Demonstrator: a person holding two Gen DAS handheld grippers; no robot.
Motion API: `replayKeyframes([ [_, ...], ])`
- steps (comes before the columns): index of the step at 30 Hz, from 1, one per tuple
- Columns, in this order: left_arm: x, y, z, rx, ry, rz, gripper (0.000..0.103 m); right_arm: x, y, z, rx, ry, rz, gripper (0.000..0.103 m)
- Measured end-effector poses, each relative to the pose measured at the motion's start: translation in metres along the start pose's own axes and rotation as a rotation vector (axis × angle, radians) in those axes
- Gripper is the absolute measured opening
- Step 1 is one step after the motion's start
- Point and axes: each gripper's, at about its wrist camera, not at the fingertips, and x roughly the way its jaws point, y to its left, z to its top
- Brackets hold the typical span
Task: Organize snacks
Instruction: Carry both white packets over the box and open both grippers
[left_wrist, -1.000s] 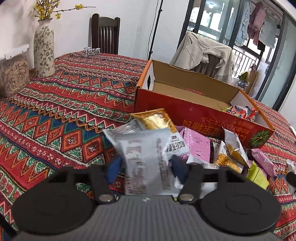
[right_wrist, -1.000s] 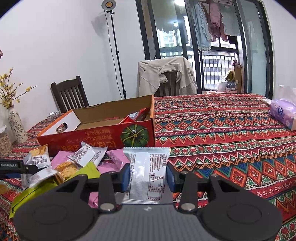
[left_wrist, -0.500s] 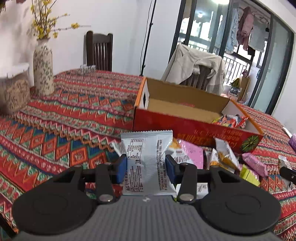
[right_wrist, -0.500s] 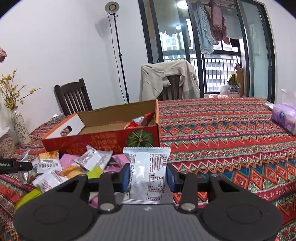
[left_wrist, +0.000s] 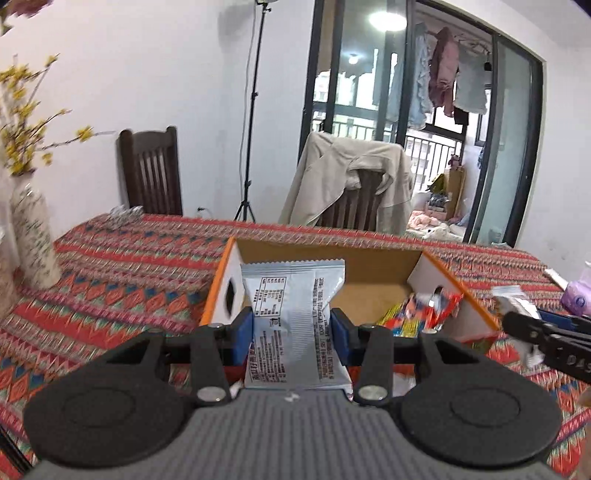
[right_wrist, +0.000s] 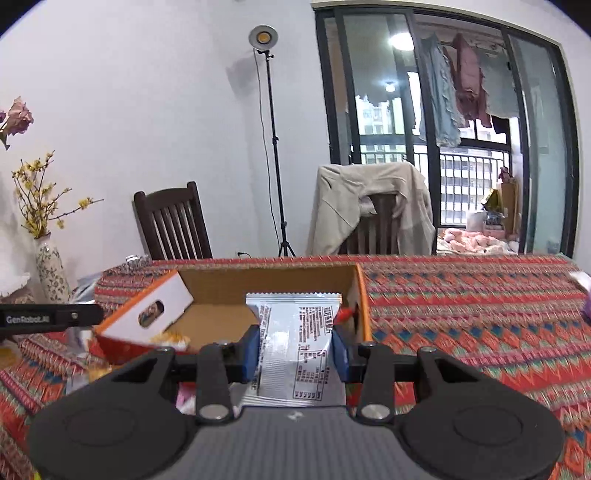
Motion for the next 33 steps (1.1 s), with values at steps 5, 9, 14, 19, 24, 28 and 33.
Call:
replayKeyframes([
  [5, 0.025, -0.011, 0.016, 0.002, -0.007, -0.014, 0.045, 0.032, 0.009, 0.022, -0.013, -0.010, 0.008, 0.039],
  [9, 0.046, -0.015, 0.024, -0.011, -0.011, -0.009, 0.045, 0.061, 0.013, 0.035, -0.013, -0.008, -0.001, 0.040],
  [14, 0.074, -0.011, 0.027, -0.043, -0.017, 0.047, 0.045, 0.095, 0.015, 0.037, 0.002, -0.002, -0.038, 0.039],
  [19, 0.094, 0.001, 0.022, -0.069, 0.004, 0.079, 0.045, 0.113, 0.017, 0.022, -0.020, 0.001, -0.064, 0.040],
  [24, 0.106, 0.003, 0.011, -0.051, 0.032, 0.071, 0.045, 0.126, 0.013, 0.013, -0.017, 0.044, -0.044, 0.040],
  [28, 0.111, 0.002, 0.005, -0.037, 0.048, 0.067, 0.045, 0.128, 0.010, 0.007, -0.012, 0.070, -0.031, 0.041],
  [33, 0.105, 0.007, 0.003, -0.060, 0.027, 0.050, 0.070, 0.126, 0.004, 0.005, 0.016, 0.079, -0.021, 0.057],
])
